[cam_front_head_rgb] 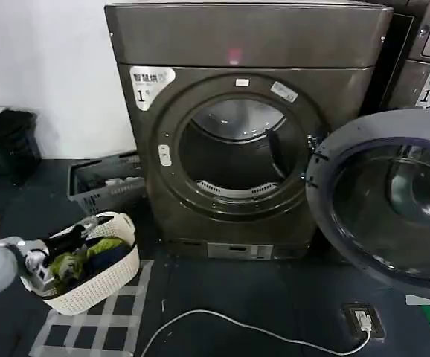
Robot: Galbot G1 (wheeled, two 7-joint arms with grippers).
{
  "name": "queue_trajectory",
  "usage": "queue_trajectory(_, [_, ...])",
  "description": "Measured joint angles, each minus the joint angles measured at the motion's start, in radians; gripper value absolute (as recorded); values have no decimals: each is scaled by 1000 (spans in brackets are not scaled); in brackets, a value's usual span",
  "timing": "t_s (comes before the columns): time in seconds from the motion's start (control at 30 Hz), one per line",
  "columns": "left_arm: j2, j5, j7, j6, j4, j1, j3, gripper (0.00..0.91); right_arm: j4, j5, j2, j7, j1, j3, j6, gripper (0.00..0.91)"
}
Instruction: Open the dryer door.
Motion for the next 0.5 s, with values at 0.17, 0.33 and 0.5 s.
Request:
queue_trajectory(0.17, [-23,268,5,-144,16,-69,22,907,10,57,8,-19,-2,-4,-12,907])
queue_trajectory(0.33, [-43,435,78,-257,38,-134,54,907,21,103,14,-44,-10,1,-40,907])
queue_trajectory(0.5, [-46,548,140,-264,71,-203,100,907,28,108,20,-56,-13,0,-44,907])
